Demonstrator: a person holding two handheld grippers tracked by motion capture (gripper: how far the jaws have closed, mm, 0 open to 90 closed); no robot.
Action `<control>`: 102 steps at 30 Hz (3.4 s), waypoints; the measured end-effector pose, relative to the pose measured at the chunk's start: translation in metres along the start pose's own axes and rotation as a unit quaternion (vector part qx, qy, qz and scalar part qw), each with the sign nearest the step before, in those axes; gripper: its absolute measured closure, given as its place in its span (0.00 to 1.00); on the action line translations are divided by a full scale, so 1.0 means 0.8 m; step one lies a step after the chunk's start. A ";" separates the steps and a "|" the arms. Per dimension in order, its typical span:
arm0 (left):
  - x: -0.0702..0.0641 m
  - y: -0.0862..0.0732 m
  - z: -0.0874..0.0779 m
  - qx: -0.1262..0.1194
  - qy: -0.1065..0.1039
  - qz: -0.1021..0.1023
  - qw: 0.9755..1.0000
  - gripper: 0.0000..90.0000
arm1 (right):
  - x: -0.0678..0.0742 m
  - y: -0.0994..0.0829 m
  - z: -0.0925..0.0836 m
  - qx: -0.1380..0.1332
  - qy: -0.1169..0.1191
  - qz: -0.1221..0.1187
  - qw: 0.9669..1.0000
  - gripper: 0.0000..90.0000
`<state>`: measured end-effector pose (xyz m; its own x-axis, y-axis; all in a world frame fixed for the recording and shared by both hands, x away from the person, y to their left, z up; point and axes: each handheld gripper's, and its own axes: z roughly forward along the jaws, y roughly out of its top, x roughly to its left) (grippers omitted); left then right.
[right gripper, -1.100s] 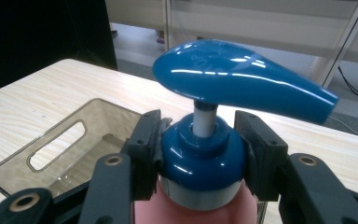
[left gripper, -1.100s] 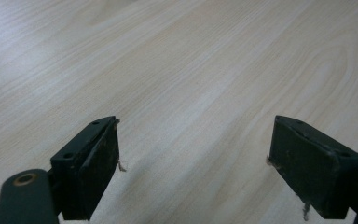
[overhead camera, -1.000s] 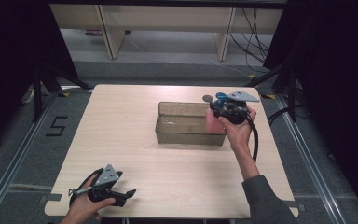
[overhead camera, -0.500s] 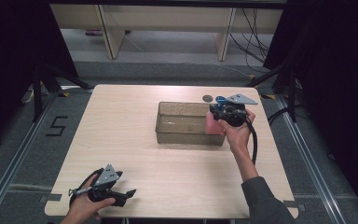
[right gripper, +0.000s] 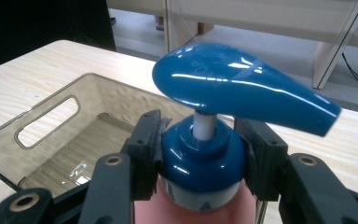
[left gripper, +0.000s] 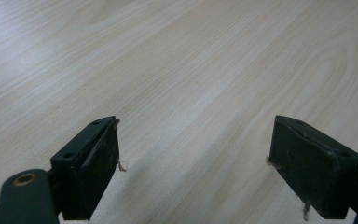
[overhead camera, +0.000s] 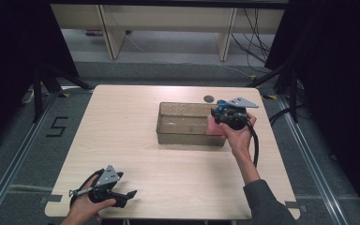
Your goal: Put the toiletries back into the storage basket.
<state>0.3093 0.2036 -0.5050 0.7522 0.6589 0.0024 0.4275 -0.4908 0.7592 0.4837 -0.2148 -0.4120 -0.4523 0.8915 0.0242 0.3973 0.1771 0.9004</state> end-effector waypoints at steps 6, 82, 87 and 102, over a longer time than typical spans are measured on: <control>0.000 0.000 0.000 0.000 -0.001 -0.002 1.000 0.17 | -0.003 -0.005 0.001 0.002 -0.001 -0.009 1.000 0.60; -0.003 0.000 0.000 -0.001 -0.006 -0.004 1.000 0.17 | -0.007 -0.036 -0.009 -0.011 0.014 0.074 0.997 0.35; -0.003 0.000 0.000 0.000 -0.009 -0.006 1.000 0.17 | -0.007 -0.036 -0.012 -0.015 0.008 0.066 0.998 0.35; -0.003 0.000 -0.001 0.000 -0.008 -0.005 1.000 0.17 | -0.004 -0.037 -0.019 -0.023 0.015 0.080 0.996 0.35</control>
<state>0.3071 0.2023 -0.5047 0.7563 0.6540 -0.0159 0.4349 -0.4845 0.7590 0.4612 -0.2290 -0.4325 -0.4100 0.8936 0.1825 0.4306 0.0133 0.9025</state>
